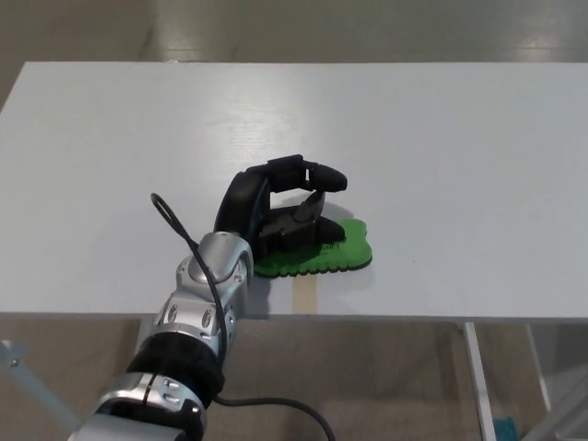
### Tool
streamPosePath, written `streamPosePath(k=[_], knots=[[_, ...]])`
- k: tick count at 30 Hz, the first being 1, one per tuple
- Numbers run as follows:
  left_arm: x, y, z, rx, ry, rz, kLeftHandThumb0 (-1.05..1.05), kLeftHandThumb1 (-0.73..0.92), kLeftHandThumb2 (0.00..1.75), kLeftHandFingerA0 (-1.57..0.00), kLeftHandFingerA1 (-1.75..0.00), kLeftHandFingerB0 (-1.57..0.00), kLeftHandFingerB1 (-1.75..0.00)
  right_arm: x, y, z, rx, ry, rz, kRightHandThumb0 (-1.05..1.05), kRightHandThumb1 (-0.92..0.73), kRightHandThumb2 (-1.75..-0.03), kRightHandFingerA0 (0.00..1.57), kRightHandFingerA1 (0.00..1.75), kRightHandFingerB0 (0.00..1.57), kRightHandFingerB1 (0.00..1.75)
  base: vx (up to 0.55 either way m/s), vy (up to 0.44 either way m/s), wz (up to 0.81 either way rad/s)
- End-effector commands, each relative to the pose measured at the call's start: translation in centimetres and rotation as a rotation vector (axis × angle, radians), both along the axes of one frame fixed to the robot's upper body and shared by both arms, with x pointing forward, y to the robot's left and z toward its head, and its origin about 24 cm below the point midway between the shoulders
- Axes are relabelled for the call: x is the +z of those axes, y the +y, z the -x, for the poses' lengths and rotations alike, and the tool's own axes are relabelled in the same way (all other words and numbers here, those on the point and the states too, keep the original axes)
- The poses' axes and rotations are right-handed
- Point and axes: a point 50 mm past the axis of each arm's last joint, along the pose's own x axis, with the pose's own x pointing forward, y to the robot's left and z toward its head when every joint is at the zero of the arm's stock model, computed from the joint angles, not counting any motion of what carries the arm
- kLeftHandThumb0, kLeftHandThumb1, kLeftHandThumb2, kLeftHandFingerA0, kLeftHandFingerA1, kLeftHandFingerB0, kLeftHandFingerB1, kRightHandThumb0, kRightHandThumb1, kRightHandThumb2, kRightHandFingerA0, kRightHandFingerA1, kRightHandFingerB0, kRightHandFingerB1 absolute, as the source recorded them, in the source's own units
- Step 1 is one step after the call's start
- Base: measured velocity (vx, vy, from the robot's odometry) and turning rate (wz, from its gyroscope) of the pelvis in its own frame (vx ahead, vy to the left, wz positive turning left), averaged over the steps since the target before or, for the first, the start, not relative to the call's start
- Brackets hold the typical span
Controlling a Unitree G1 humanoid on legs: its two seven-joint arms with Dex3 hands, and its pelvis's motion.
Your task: Use the left hand to press on the green eraser and wipe the desk from center to the left and then back to center.
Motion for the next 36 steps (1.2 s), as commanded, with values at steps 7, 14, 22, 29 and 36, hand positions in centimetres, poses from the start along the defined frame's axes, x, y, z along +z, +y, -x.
streamPosePath(k=[7, 14, 22, 29, 36], knots=[[-4.3, 2.1, 2.1, 0.016, 0.160, -0.056, -0.20, 0.72, 0.88, -1.04, -0.91, -0.86, -0.98, -0.1, 0.0, 0.3, -0.009, 0.003, 0.005, -0.47, -0.77, -0.65, 0.65, 0.42, 0.60, 0.39, 0.00, 0.000, 0.00], [-4.1, 4.5, 1.8, 0.043, 0.151, -0.095, -0.13, 0.81, 0.72, -1.05, -0.86, -0.85, -1.01, -0.2, -0.1, 0.5, -0.015, 0.011, -0.013, -0.47, -0.77, -0.64, 0.66, 0.43, 0.62, 0.40, 0.00, 0.000, 0.00], [-3.0, 9.7, 1.3, 0.128, 0.128, -0.129, -0.12, 0.82, 0.71, -1.05, -0.86, -0.85, -1.02, -0.5, -0.2, 1.0, -0.039, 0.031, -0.034, -0.48, -0.76, -0.64, 0.66, 0.43, 0.63, 0.40, 0.00, 0.000, 0.00], [-1.4, 14.7, 1.2, 0.221, 0.108, -0.169, -0.18, 0.74, 0.85, -1.04, -0.90, -0.86, -0.99, -0.5, -0.1, 1.3, -0.052, 0.023, -0.039, -0.47, -0.76, -0.64, 0.67, 0.43, 0.64, 0.40, 0.00, 0.000, 0.00], [-0.7, 18.8, 2.0, 0.312, 0.122, -0.218, -0.08, 0.86, 0.64, -1.03, -0.80, -0.85, -0.89, -0.5, -0.2, 1.3, -0.043, 0.024, -0.039, -0.46, -0.77, -0.64, 0.67, 0.44, 0.65, 0.41, 0.00, 0.000, 0.00]])
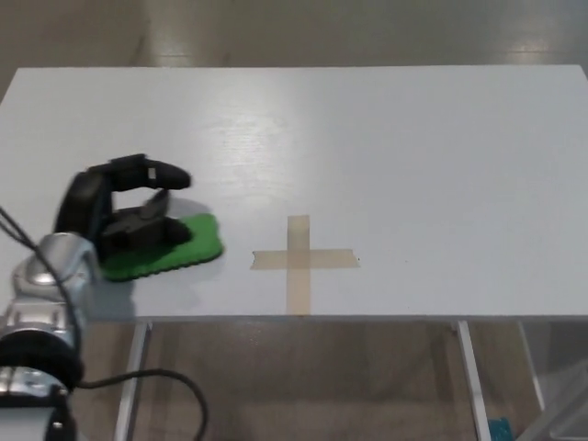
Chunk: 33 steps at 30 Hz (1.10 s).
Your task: Use the left hand to press on the green eraser and wipe the desk from center to the left and then back to center.
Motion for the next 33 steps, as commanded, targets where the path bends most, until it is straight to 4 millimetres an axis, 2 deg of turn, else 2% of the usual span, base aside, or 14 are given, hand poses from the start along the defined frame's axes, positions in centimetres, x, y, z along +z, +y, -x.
streamPosePath(k=[1, 2, 5, 7, 17, 20, 27, 28, 29, 30, 33], knots=[[-2.0, 4.2, 2.2, 0.098, 0.136, -0.030, -0.08, 0.86, 0.64, -1.03, -0.80, -0.85, -0.89, -0.1, 0.0, 0.4, -0.007, 0.001, -0.020, -0.46, -0.77, -0.64, 0.67, 0.44, 0.65, 0.41, 0.00, 0.000, 0.00], [-1.9, 5.5, 2.6, 0.135, 0.147, -0.018, -0.07, 0.85, 0.65, -1.03, -0.78, -0.86, -0.86, 0.0, -0.2, 0.2, -0.005, -0.003, -0.018, -0.46, -0.77, -0.64, 0.67, 0.44, 0.64, 0.40, 0.00, 0.000, 0.00], [-1.9, 6.8, 3.2, 0.172, 0.156, 0.002, -0.06, 0.84, 0.65, -1.06, -0.79, -0.86, -0.85, 0.1, -0.2, 0.1, -0.002, -0.001, -0.004, -0.46, -0.77, -0.64, 0.67, 0.44, 0.64, 0.40, 0.00, 0.000, 0.00], [-1.7, 7.9, 3.6, 0.214, 0.160, -0.001, -0.17, 0.77, 0.67, -1.19, -0.78, -0.98, -0.89, 0.1, -0.2, -0.1, -0.007, 0.004, 0.006, -0.46, -0.77, -0.64, 0.68, 0.45, 0.64, 0.40, 0.00, 0.000, 0.00], [-2.0, 8.6, 4.3, 0.223, 0.177, -0.036, -0.20, 0.79, 0.67, -1.21, -0.77, -0.98, -0.87, -0.1, 0.0, 0.1, -0.003, 0.018, 0.015, -0.46, -0.76, -0.64, 0.68, 0.44, 0.64, 0.40, 0.00, 0.000, 0.00], [-2.7, 7.5, 4.1, 0.180, 0.194, -0.027, -0.11, 0.84, 0.65, -1.13, -0.76, -0.91, -0.89, -0.2, 0.0, 0.4, -0.004, 0.015, 0.002, -0.46, -0.76, -0.64, 0.68, 0.44, 0.65, 0.41, 0.00, 0.000, 0.00], [-2.7, 7.5, 4.1, 0.180, 0.194, -0.021, -0.11, 0.84, 0.65, -1.13, -0.76, -0.91, -0.89, -0.1, 0.0, 0.2, 0.002, 0.009, 0.004, -0.46, -0.76, -0.64, 0.68, 0.44, 0.65, 0.41, 0.00, 0.000, 0.00], [-2.8, 6.1, 3.6, 0.118, 0.177, -0.039, -0.20, 0.82, 0.64, -0.97, -0.76, -0.83, -0.77, -0.1, 0.0, 0.2, 0.005, 0.009, 0.001, -0.45, -0.77, -0.64, 0.68, 0.44, 0.66, 0.41, 0.00, 0.000, 0.00], [-2.8, 4.2, 2.9, 0.039, 0.153, -0.059, -0.20, 0.82, 0.64, -0.97, -0.76, -0.83, -0.77, -0.1, 0.0, 0.1, 0.008, 0.009, -0.004, -0.45, -0.77, -0.64, 0.68, 0.44, 0.66, 0.41, 0.00, 0.000, 0.00], [-3.2, 3.4, 2.7, 0.029, 0.165, -0.048, -0.17, 0.83, 0.64, -1.05, -0.80, -0.89, -0.92, -0.1, 0.0, 0.1, 0.010, 0.008, -0.002, -0.44, -0.77, -0.64, 0.68, 0.45, 0.66, 0.41, 0.00, 0.000, 0.00], [-3.8, 1.6, 2.4, -0.004, 0.178, -0.020, -0.15, 0.80, 0.67, -1.04, -0.81, -0.90, -0.96, 0.0, 0.0, 0.1, 0.014, 0.007, 0.007, -0.44, -0.76, -0.64, 0.68, 0.45, 0.65, 0.41, 0.00, 0.000, 0.06]])
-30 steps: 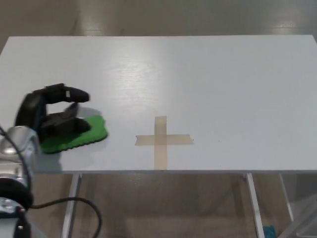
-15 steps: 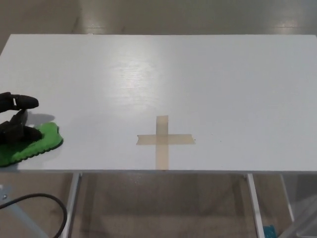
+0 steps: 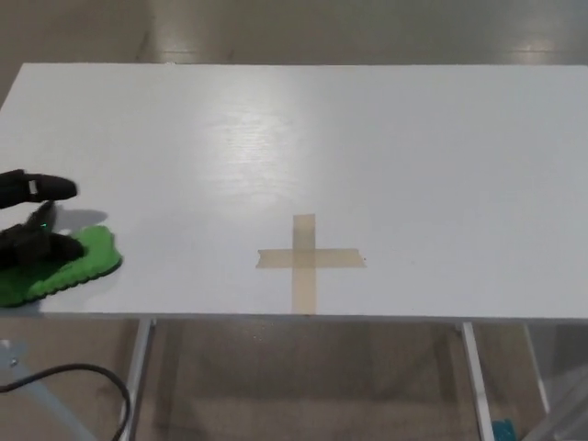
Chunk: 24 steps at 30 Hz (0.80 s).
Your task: Use the left hand to press on the green eraser and wipe the desk from center to the left and then back to center.
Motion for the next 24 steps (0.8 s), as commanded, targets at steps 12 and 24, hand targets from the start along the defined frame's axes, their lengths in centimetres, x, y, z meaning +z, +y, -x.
streamPosePath(k=[12, 24], knots=[[-2.5, -15.2, -1.7, -0.410, 0.049, 0.026, -0.14, 0.77, 0.74, -1.05, -0.82, -0.87, -0.96, 0.1, 0.3, 0.0, 0.010, -0.004, -0.018, -0.44, -0.75, -0.63, 0.69, 0.45, 0.64, 0.40, 0.00, 0.000, 0.00], [-1.2, -21.9, -1.6, -0.584, 0.002, 0.022, -0.16, 0.77, 0.75, -1.06, -0.81, -0.89, -0.92, 0.5, 0.2, -0.6, 0.033, -0.029, -0.041, -0.44, -0.76, -0.64, 0.68, 0.45, 0.64, 0.40, 0.00, 0.000, 0.00]])
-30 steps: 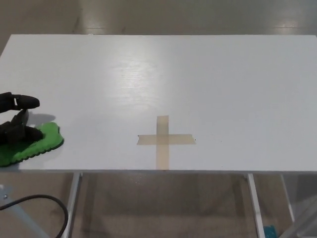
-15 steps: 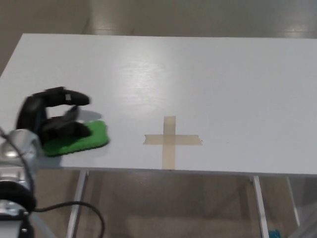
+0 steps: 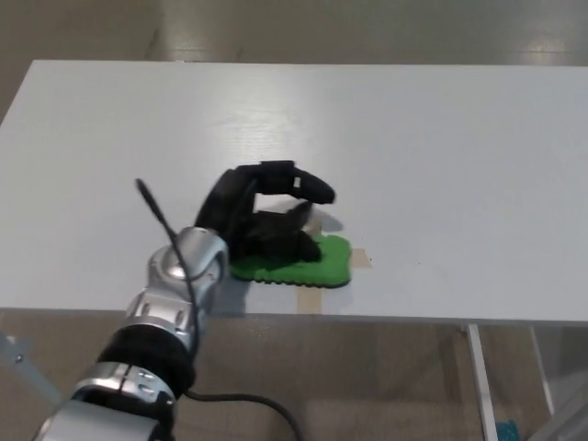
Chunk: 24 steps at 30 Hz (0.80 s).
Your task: Use the left hand to press on the green eraser and wipe the desk from center to the left and then back to center.
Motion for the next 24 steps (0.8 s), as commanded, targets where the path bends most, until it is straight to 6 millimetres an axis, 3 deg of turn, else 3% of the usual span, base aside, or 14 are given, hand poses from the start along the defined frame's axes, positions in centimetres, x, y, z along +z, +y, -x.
streamPosePath(k=[1, 10, 11, 13, 14, 15, 16, 18, 19, 20, 21, 23, 24], knots=[[-1.3, -2.0, 0.8, -0.058, 0.062, -0.065, -0.16, 0.77, 0.75, -1.06, -0.81, -0.89, -0.92, 0.0, 0.0, 0.0, 0.016, 0.002, -0.020, -0.44, -0.76, -0.64, 0.68, 0.45, 0.64, 0.40, 0.00, 0.000, 0.00], [-1.3, -2.8, 1.0, -0.076, 0.053, -0.069, -0.18, 0.80, 0.70, -1.07, -0.77, -0.90, -0.90, 0.0, -0.1, 0.3, 0.028, -0.002, -0.003, -0.43, -0.76, -0.63, 0.68, 0.45, 0.61, 0.40, 0.00, 0.000, 0.00], [-1.1, -2.6, 0.9, -0.068, 0.054, -0.062, -0.21, 0.83, 0.66, -1.09, -0.73, -0.96, -0.65, 0.0, -0.1, 0.3, 0.033, 0.000, -0.003, -0.43, -0.76, -0.63, 0.68, 0.45, 0.61, 0.40, 0.00, 0.000, 0.00], [-1.0, -2.4, 0.8, -0.059, 0.055, -0.054, -0.21, 0.83, 0.66, -1.09, -0.73, -0.96, -0.65, 0.0, -0.1, 0.3, 0.039, 0.000, -0.003, -0.43, -0.76, -0.63, 0.68, 0.45, 0.61, 0.40, 0.00, 0.000, 0.00], [-0.5, -2.2, 0.6, -0.051, 0.047, -0.043, -0.32, 0.78, 0.64, -0.95, -0.52, -0.68, -0.41, -0.1, -0.1, 0.3, 0.040, 0.004, 0.006, -0.43, -0.76, -0.64, 0.68, 0.45, 0.61, 0.40, 0.00, 0.000, 0.00], [-0.4, -2.1, 0.5, -0.049, 0.045, -0.040, -0.32, 0.78, 0.64, -0.95, -0.52, -0.68, -0.41, -0.1, -0.1, 0.4, 0.040, 0.005, 0.009, -0.43, -0.76, -0.64, 0.68, 0.45, 0.61, 0.40, 0.00, 0.000, 0.00], [0.3, -1.9, 0.3, -0.045, 0.038, -0.010, -0.49, 0.68, 0.61, -0.29, -0.32, -0.27, -0.31, -0.1, 0.0, 0.4, 0.034, 0.006, 0.006, -0.43, -0.76, -0.63, 0.69, 0.45, 0.61, 0.40, 0.00, 0.000, 0.00], [1.0, -1.7, 0.1, -0.042, 0.031, 0.025, -0.49, 0.68, 0.61, -0.29, -0.32, -0.27, -0.31, -0.1, 0.0, 0.3, 0.025, 0.008, 0.002, -0.43, -0.76, -0.63, 0.69, 0.45, 0.61, 0.40, 0.00, 0.000, 0.00], [2.7, -1.8, -0.2, -0.059, -0.009, 0.111, -0.67, 0.46, 0.80, 0.00, -0.14, -0.06, -0.30, -0.2, 0.1, 0.3, 0.018, 0.006, -0.007, -0.43, -0.75, -0.63, 0.69, 0.45, 0.62, 0.40, 0.00, 0.000, 0.00], [3.2, -1.8, -0.2, -0.064, -0.021, 0.133, -0.67, 0.46, 0.80, 0.00, -0.14, -0.06, -0.30, -0.2, 0.1, 0.3, 0.017, 0.005, -0.009, -0.43, -0.75, -0.63, 0.69, 0.45, 0.62, 0.40, 0.00, 0.000, 0.00], [5.9, -1.7, -0.4, -0.130, -0.089, 0.204, -0.79, 0.48, 0.82, 0.00, 0.00, -0.01, -0.17, -0.1, 0.1, 0.3, 0.019, 0.004, -0.011, -0.43, -0.75, -0.63, 0.69, 0.45, 0.62, 0.40, 0.00, 0.000, 0.00], [9.8, -1.3, -0.3, -0.225, -0.160, 0.282, -0.77, 0.45, 0.83, 0.00, -0.03, 0.00, -0.21, 0.0, 0.0, 0.1, 0.027, 0.001, 0.002, -0.43, -0.76, -0.64, 0.68, 0.45, 0.62, 0.40, 0.00, 0.000, 0.00], [10.8, -1.2, -0.1, -0.250, -0.176, 0.299, -0.79, 0.47, 0.83, 0.00, 0.00, 0.00, -0.20, 0.0, -0.1, 0.1, 0.030, 0.002, 0.005, -0.43, -0.76, -0.64, 0.68, 0.45, 0.62, 0.40, 0.00, 0.000, 0.00]])
